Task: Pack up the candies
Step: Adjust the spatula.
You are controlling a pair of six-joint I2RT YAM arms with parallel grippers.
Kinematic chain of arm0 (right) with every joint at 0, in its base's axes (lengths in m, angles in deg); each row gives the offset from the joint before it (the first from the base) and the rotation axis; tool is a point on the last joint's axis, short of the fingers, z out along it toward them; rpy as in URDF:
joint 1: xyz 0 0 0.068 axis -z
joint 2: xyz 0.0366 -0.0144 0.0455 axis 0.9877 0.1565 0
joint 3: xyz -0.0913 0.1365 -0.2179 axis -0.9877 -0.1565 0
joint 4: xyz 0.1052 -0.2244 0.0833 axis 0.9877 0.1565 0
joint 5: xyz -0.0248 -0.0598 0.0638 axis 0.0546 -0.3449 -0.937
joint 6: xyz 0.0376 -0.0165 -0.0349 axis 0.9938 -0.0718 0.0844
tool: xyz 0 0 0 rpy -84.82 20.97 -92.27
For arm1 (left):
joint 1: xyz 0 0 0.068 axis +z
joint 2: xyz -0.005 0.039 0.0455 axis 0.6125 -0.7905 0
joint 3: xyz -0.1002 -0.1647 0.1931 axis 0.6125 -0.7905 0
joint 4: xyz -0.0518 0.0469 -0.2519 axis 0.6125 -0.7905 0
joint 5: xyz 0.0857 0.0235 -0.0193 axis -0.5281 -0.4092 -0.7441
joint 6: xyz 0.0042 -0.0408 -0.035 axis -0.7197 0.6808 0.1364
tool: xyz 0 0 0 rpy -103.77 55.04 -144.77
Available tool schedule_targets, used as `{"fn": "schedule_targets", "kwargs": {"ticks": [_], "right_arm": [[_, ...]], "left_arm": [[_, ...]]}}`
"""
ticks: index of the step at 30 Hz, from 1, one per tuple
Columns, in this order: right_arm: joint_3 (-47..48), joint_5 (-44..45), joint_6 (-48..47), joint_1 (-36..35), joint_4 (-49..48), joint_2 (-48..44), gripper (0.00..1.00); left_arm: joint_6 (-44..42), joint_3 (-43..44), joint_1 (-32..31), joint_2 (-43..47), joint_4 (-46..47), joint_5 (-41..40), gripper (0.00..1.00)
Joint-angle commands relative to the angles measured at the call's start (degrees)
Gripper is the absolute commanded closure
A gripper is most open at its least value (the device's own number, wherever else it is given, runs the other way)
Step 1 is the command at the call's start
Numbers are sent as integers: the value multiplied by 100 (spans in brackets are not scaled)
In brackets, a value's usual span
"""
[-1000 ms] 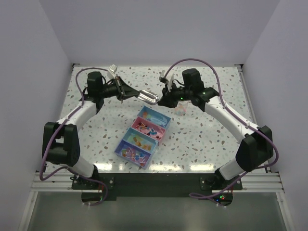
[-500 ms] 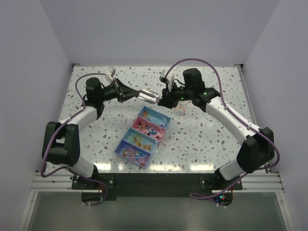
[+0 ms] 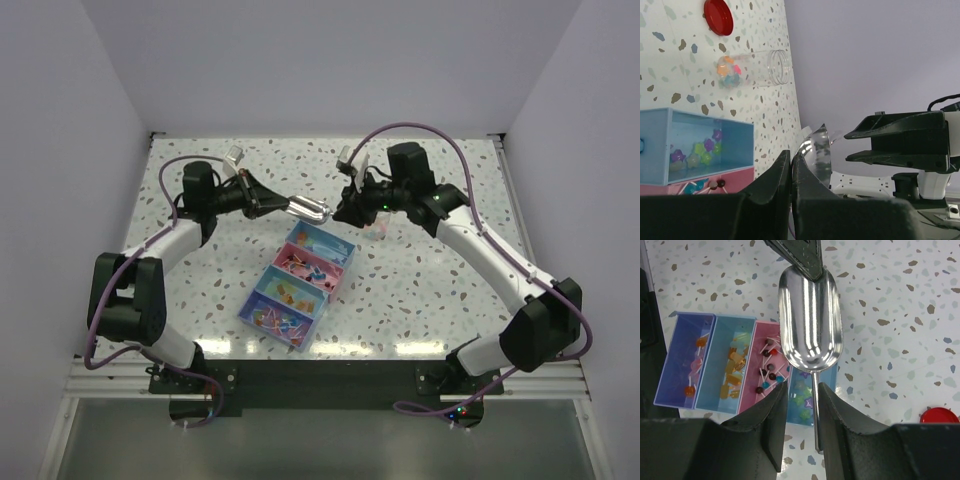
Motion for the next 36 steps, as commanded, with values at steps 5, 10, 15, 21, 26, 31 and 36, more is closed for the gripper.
{"fn": "schedule_targets", "kwargs": {"ticks": [5,10,15,21,26,31,36], "right_arm": [[53,57,-193,14,197,-183,66],[-44,13,-202,14,170,-122,66],[-141,39,-210,23,170,-96,66],[-202,39,-184,23,109,-131,71],[-299,224,-184,23,56,-183,69],[-422,548,-166,40,-41,-271,66],[-466,672,-166,75,-23,-350,66]], "left_arm": [[-285,161,4,193,-140,-7,100],[-180,134,4,272,-70,54,100],[30,38,4,334,150,124,100],[83,2,4,378,194,168,100],[101,-50,4,422,220,186,100],[84,-85,4,439,203,195,100],[40,-103,4,448,159,204,100]]}}
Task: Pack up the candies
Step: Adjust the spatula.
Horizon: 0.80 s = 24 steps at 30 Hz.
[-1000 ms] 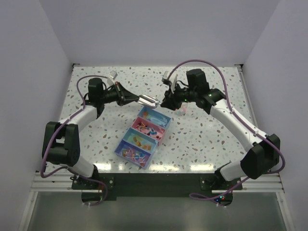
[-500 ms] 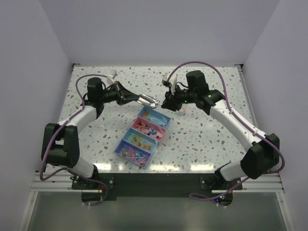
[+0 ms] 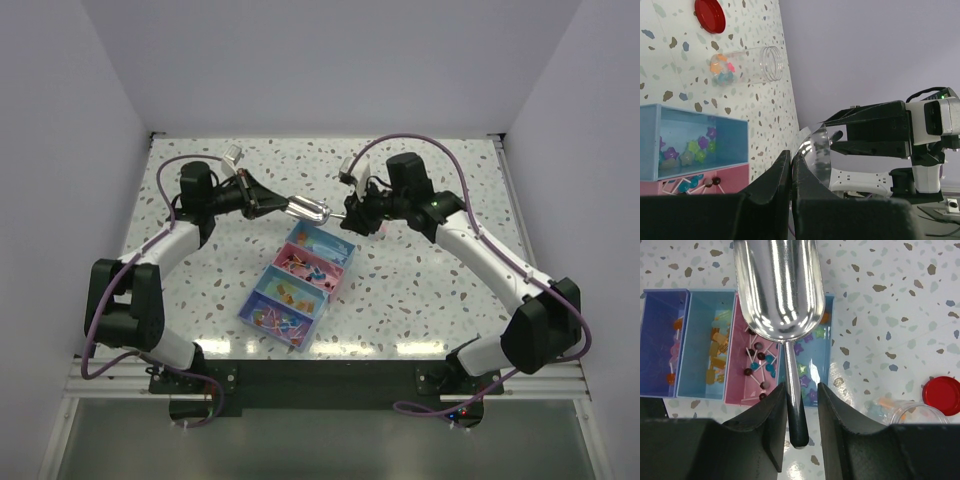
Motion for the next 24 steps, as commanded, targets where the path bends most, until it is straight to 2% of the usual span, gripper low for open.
{"fn": "schedule_targets", "kwargs": {"ticks": [1,4,12,24], "right_arm": [[-5,181,-44,40,-139,-276,68],[48,-4,-18,41,-130,-302,74],[241,-531,26,41,-104,-241,69],[338,-699,35,32,-165,14,72]], "left_arm": [[55,-46,4,234,224,158,100],[-15,-38,4,208,146,149,100],[-86,-2,4,172,84,140,100],[-103,15,4,164,66,210,100]]}}
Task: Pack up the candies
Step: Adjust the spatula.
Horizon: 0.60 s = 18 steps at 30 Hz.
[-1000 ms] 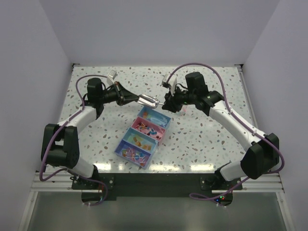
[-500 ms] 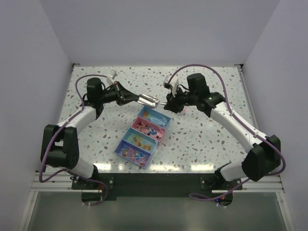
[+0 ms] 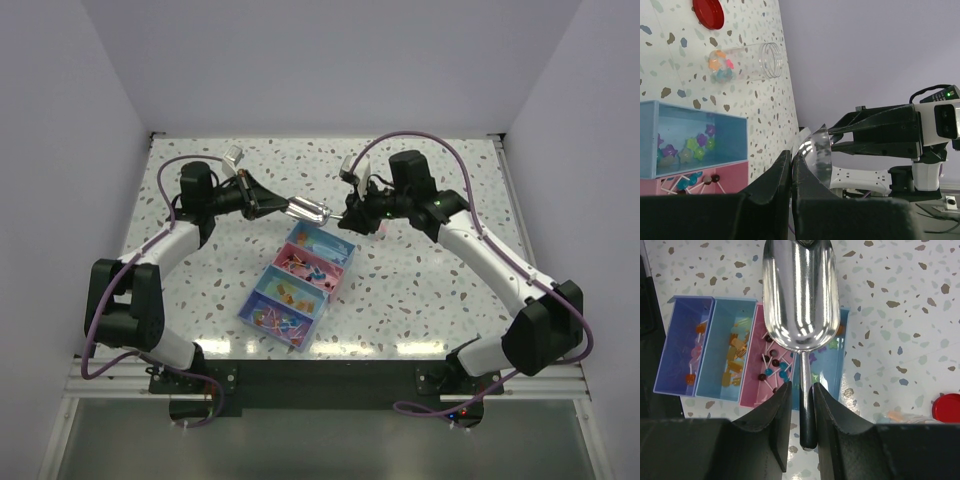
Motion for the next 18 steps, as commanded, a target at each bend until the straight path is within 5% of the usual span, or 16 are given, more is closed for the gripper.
{"fn": "schedule_targets", "kwargs": {"ticks": [1,9,18], "right_arm": [[285,-224,11,16,-157,106,73],[373,-338,2,16,-113,211,100],[575,-207,151,16,36,-175,100]], "left_arm": [[-88,15,4,159,119,143,100],[-53,7,4,159,163,187,100],[-132,-125,4,-25,145,178,100]]}}
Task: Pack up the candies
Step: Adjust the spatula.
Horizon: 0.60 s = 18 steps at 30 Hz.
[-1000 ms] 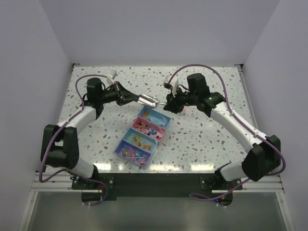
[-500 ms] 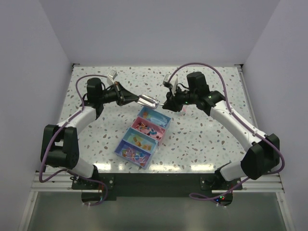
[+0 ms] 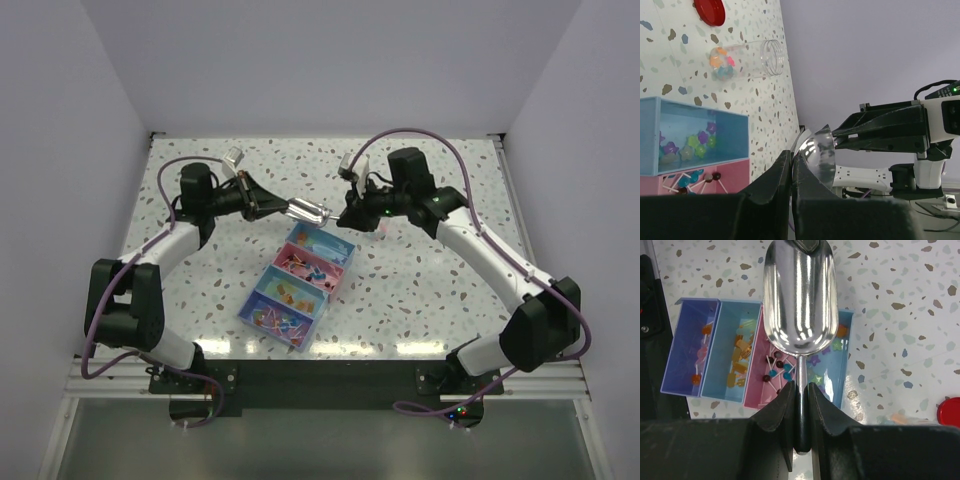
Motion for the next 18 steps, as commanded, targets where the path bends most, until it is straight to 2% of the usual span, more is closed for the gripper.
{"fn": "schedule_targets", "kwargs": {"ticks": [1,9,12,14,15,16,18], "right_arm": [[420,-21,132,-3,-42,-346,100],[614,-82,237,-12,133,-381,100],[692,-65,203,5,317,-338,100],[789,-12,98,-3,458,-320,100],[833,40,45,-3,694,-302,100],[877,102,-17,-3,818,-302,100],[1000,373,-175,-3,1177,-285,100]], "left_arm": [[-153,-95,-2,-41,82,149,100],[-444,-147,-2,-199,-200,44,98],[-506,-148,-2,-234,-226,26,92],[-567,-104,-2,-278,-261,53,85],[-602,-51,-2,-295,-331,44,79],[-733,-7,-2,-304,-410,27,70],[-927,176,15,-339,-760,-96,61]]}}
